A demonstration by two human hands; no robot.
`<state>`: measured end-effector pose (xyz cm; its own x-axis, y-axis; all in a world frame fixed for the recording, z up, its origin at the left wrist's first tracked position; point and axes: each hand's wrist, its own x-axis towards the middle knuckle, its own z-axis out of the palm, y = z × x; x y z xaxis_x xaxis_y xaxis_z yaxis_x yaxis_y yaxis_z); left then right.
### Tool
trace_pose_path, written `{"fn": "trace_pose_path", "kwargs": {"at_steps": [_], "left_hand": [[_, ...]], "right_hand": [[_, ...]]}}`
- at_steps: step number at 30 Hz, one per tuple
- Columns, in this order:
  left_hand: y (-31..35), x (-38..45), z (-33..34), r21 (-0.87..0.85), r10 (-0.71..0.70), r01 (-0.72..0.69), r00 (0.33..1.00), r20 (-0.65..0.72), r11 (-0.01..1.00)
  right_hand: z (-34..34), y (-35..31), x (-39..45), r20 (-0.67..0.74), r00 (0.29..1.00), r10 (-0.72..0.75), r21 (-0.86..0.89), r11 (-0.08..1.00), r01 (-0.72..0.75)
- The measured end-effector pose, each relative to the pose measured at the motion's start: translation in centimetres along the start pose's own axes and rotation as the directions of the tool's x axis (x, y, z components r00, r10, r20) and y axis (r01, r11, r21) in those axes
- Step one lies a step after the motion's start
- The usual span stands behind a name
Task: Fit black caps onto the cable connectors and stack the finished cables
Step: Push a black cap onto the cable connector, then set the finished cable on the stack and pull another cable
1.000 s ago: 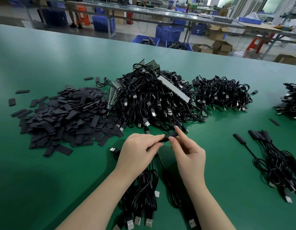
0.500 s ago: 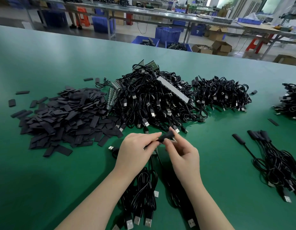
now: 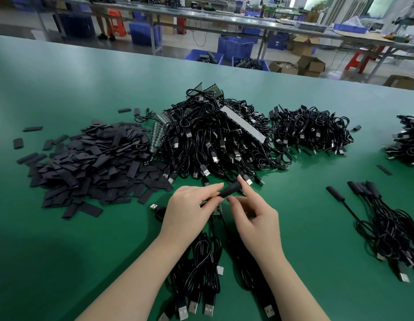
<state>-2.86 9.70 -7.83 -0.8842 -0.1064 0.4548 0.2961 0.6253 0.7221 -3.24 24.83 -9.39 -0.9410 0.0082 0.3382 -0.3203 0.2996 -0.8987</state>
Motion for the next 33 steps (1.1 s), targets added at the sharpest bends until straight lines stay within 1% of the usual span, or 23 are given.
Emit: {"fn": "trace_pose_path", "kwargs": {"at_steps": [2,3,6,7,10,12,14,17,19,20,22,24,25,26,27,28,29,30,31,32,33], "left_hand": [[0.0,0.0,0.0,-0.011,-0.011,0.011,1.0,-0.003,1.0],[0.0,0.1,0.0,-0.001,0.007,-0.007,1.0,-0.009,1.0],[0.1,0.0,0.3,0.076,0.118,-0.115,0.993,-0.025,0.99],[0.1,0.0,0.3,0.086,0.143,-0.14,0.989,-0.029,0.986],[-0.1,0.0,0.3,0.074,0.159,-0.158,0.987,-0.008,0.985],[-0.2,0.1,0.3,0.082,0.164,-0.165,0.986,0.017,0.983],[-0.2,0.1,0.3,0.088,0.168,-0.169,0.986,0.024,0.982],[-0.2,-0.1,0.3,0.068,0.128,-0.13,0.991,0.023,0.989],[-0.2,-0.1,0.2,0.045,0.122,-0.123,0.992,0.03,0.991],[-0.1,-0.1,0.1,0.029,0.13,-0.131,0.991,0.039,0.991],[0.1,0.0,0.0,0.013,0.156,-0.157,0.986,0.054,0.988],[0.3,0.0,-0.2,0.006,0.146,-0.146,0.988,0.043,0.989],[0.2,0.0,-0.2,-0.002,0.128,-0.129,0.991,0.032,0.992],[0.1,0.0,-0.2,-0.008,0.11,-0.11,0.994,0.026,0.994],[0.0,0.0,-0.2,-0.012,0.096,-0.095,0.995,0.027,0.995],[0.0,-0.1,-0.1,-0.015,0.089,-0.088,0.996,0.031,0.996],[-0.1,-0.1,0.0,-0.019,0.087,-0.087,0.996,0.035,0.996],[-0.1,-0.1,0.0,-0.027,0.088,-0.087,0.995,0.037,0.996],[-0.1,-0.1,0.1,-0.035,0.087,-0.086,0.995,0.04,0.996],[-0.1,0.0,0.2,-0.041,0.088,-0.086,0.995,0.045,0.995],[-0.2,0.0,0.2,-0.043,0.091,-0.089,0.995,0.05,0.995]], "right_hand": [[0.0,0.0,0.1,-0.013,0.998,0.058,0.036,0.998,-0.058],[0.1,-0.1,0.1,-0.008,0.996,0.085,0.058,0.995,-0.085],[0.6,-0.5,0.1,0.058,0.996,0.064,0.04,0.997,-0.066],[0.6,-0.4,0.1,0.051,0.996,0.075,0.053,0.996,-0.078],[0.1,-0.5,0.4,-0.029,0.985,0.168,0.207,0.965,-0.159],[-0.2,-0.6,0.6,-0.058,0.975,0.214,0.287,0.939,-0.189],[-0.2,-0.6,0.7,-0.033,0.976,0.217,0.282,0.939,-0.199],[0.1,-0.7,0.5,0.091,0.979,0.184,0.199,0.96,-0.199],[0.3,-0.7,0.4,0.105,0.978,0.182,0.169,0.966,-0.198],[0.2,-0.8,0.4,0.085,0.979,0.187,0.191,0.961,-0.201],[-0.3,-1.2,0.7,0.019,0.97,0.242,0.341,0.91,-0.234],[-1.8,-1.8,1.5,-0.048,0.94,0.337,0.561,0.788,-0.254],[-3.0,-1.9,2.1,-0.1,0.923,0.373,0.633,0.739,-0.23],[-4.5,-2.0,2.7,-0.178,0.902,0.394,0.659,0.728,-0.188],[-6.1,-1.9,3.2,-0.273,0.876,0.397,0.63,0.762,-0.149],[-7.7,-1.8,3.8,-0.38,0.846,0.374,0.533,0.836,-0.13],[-9.1,-1.6,4.4,-0.476,0.82,0.317,0.354,0.923,-0.152],[-10.4,-1.1,4.9,-0.533,0.814,0.231,0.101,0.973,-0.209],[-11.5,-0.5,5.4,-0.535,0.832,0.146,-0.174,0.945,-0.277],[-12.4,0.3,5.8,-0.489,0.866,0.102,-0.417,0.845,-0.334],[-13.0,1.1,6.1,-0.415,0.902,0.121,-0.594,0.715,-0.369]]}}
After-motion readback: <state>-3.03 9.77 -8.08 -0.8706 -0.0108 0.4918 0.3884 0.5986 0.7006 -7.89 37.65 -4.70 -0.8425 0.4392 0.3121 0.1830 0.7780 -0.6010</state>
